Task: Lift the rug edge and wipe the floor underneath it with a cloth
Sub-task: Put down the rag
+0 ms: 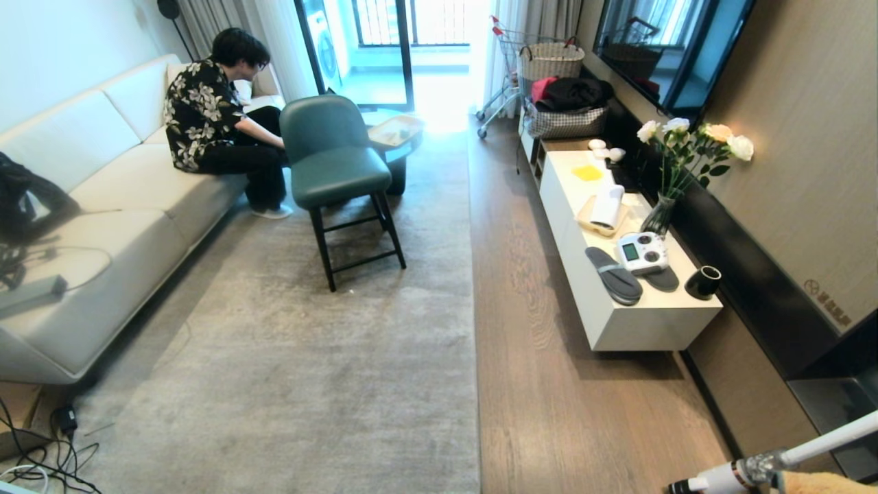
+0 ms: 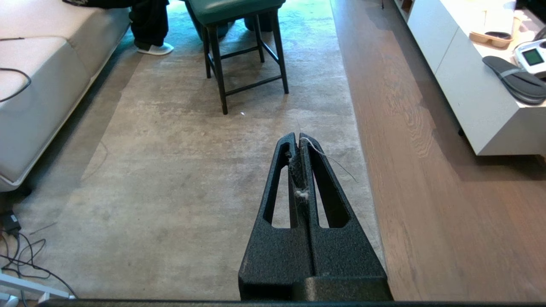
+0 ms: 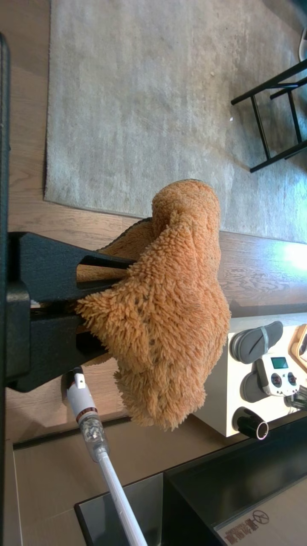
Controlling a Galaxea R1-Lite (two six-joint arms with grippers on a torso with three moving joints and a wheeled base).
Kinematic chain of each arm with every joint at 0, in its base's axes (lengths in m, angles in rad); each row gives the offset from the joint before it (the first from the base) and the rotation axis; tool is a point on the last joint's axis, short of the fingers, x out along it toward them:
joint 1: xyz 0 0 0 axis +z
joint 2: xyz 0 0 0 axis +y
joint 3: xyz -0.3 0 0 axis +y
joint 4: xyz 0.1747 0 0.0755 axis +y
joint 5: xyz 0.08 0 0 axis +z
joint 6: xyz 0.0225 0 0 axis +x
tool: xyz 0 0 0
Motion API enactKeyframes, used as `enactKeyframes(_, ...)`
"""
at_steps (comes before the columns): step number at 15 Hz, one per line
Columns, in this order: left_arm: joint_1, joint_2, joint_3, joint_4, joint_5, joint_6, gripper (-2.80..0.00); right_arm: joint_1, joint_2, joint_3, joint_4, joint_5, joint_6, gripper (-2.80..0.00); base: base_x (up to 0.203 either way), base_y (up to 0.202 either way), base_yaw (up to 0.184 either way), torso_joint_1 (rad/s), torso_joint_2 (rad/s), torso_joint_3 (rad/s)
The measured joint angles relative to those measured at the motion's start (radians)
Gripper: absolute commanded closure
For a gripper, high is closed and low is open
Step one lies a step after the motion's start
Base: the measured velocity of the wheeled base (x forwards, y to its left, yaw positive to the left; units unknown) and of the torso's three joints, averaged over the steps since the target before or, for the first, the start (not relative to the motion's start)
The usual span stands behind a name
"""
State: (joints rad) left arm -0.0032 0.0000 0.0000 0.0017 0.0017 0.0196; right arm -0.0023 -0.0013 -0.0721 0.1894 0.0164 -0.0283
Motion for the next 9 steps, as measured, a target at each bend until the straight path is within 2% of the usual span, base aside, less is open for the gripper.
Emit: enactKeyframes(9, 0.000, 0.000, 0.000, 0.000, -0.001, 0.000, 0.00, 0.000, 0.000, 0.000, 0.000, 0.000, 0.000, 0.00, 0.000, 0.000, 0.000, 0.000, 0.00, 0.000)
